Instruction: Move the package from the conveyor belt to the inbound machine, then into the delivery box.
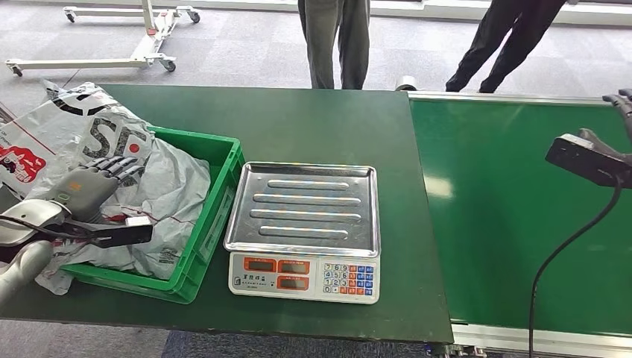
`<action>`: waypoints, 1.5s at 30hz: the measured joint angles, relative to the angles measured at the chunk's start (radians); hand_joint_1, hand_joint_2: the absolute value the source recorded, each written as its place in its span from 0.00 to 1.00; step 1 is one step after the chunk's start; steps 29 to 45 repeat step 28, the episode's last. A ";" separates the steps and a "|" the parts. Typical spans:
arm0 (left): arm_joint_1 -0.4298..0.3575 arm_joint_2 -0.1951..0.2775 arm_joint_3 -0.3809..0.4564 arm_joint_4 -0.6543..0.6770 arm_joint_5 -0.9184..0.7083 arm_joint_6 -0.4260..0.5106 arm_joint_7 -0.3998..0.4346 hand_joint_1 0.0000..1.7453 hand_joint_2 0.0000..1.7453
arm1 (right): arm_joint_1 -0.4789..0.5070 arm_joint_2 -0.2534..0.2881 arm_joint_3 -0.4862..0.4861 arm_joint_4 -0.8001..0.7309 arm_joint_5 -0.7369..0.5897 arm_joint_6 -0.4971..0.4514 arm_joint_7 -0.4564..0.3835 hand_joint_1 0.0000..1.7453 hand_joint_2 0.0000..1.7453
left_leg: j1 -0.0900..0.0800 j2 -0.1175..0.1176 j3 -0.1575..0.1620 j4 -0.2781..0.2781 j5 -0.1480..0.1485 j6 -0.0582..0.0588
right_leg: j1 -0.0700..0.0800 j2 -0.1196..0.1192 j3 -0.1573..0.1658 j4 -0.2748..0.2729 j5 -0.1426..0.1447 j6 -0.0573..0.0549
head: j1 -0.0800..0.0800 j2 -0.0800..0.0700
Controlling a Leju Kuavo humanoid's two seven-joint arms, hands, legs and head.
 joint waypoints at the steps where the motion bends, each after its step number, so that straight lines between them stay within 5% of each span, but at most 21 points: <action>1: -0.001 -0.002 -0.001 0.000 0.000 0.000 0.000 0.00 0.00 | 0.000 0.000 0.000 0.000 0.000 0.000 0.000 0.00 0.00 | 0.000 0.000 0.000 0.000 0.000 0.000 | 0.000 0.000 0.000 0.000 0.000 0.000 | 0.000 0.000; 14: -0.074 -0.035 -0.007 -0.005 -0.018 0.029 0.009 0.00 0.00 | 0.032 0.000 -0.003 0.000 0.018 -0.037 -0.003 0.00 0.00 | 0.000 -0.001 0.000 0.000 0.000 0.000 | 0.000 -0.001 0.000 0.000 0.000 0.000 | 0.000 0.000; 20: -0.159 -0.102 -0.002 -0.046 -0.173 0.281 0.056 0.00 0.00 | 0.107 -0.004 -0.054 -0.028 0.070 -0.107 -0.010 0.00 0.00 | 0.000 -0.005 0.000 0.002 0.001 0.001 | 0.000 -0.006 0.002 0.000 0.000 0.000 | 0.000 0.000; 28: -0.284 -0.154 -0.003 -0.077 0.122 0.069 0.041 0.00 0.00 | 0.244 -0.059 -0.194 -0.103 0.033 -0.074 -0.050 0.00 0.00 | 0.000 -0.003 0.000 0.002 -0.001 0.001 | 0.000 -0.004 0.002 0.000 0.000 0.001 | 0.000 0.000; 45: -0.284 -0.154 -0.003 -0.077 0.122 0.069 0.041 0.00 0.00 | 0.244 -0.059 -0.194 -0.103 0.033 -0.074 -0.050 0.00 0.00 | 0.000 -0.003 0.000 0.002 -0.001 0.001 | 0.000 -0.004 0.002 0.000 0.000 0.001 | 0.000 0.000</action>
